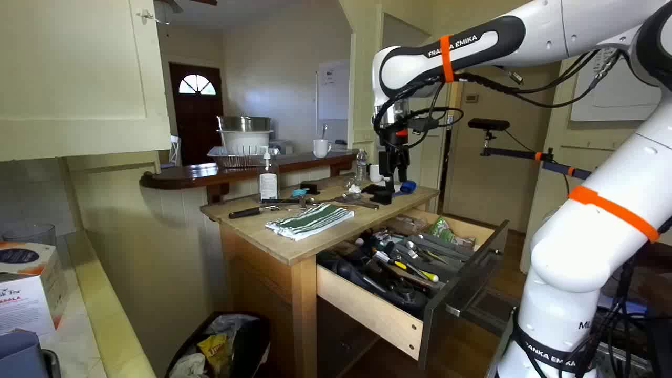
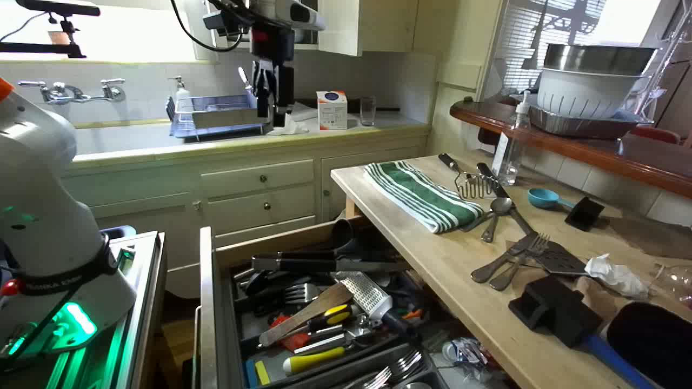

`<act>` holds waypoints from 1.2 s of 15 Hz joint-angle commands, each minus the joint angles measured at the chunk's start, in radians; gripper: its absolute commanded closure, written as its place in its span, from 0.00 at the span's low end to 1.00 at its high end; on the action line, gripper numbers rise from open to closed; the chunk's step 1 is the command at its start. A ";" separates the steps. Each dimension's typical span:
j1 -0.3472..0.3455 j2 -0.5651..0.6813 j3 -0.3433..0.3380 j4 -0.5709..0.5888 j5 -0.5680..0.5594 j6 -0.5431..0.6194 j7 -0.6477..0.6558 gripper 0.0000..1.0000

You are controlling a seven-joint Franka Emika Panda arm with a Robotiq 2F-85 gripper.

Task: Shift the screwdriver to the top of the dresser

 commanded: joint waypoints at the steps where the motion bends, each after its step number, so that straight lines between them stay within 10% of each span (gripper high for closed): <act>1: 0.007 0.001 -0.006 0.002 -0.002 -0.003 0.003 0.00; 18: -0.023 0.107 -0.086 -0.054 -0.010 0.154 -0.084 0.00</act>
